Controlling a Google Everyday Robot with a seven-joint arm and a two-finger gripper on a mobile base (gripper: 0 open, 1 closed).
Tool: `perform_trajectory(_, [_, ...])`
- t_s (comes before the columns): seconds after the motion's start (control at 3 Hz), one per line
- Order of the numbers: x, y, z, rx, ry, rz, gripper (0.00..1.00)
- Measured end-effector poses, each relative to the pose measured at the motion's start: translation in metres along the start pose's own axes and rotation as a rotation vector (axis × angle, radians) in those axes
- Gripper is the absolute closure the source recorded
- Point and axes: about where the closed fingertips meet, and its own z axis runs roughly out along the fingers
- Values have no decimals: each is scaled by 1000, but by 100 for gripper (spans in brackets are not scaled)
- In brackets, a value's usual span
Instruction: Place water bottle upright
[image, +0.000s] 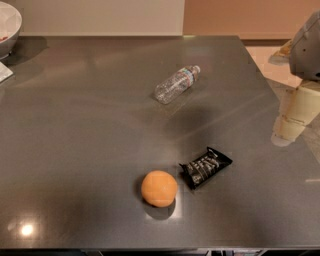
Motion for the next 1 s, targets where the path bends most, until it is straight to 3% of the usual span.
perform_trajectory(0.33, [-3,-25,9,-8,-13,-43,0])
perform_trajectory(1.0, [-14,-83,27,3,-62,-209,0])
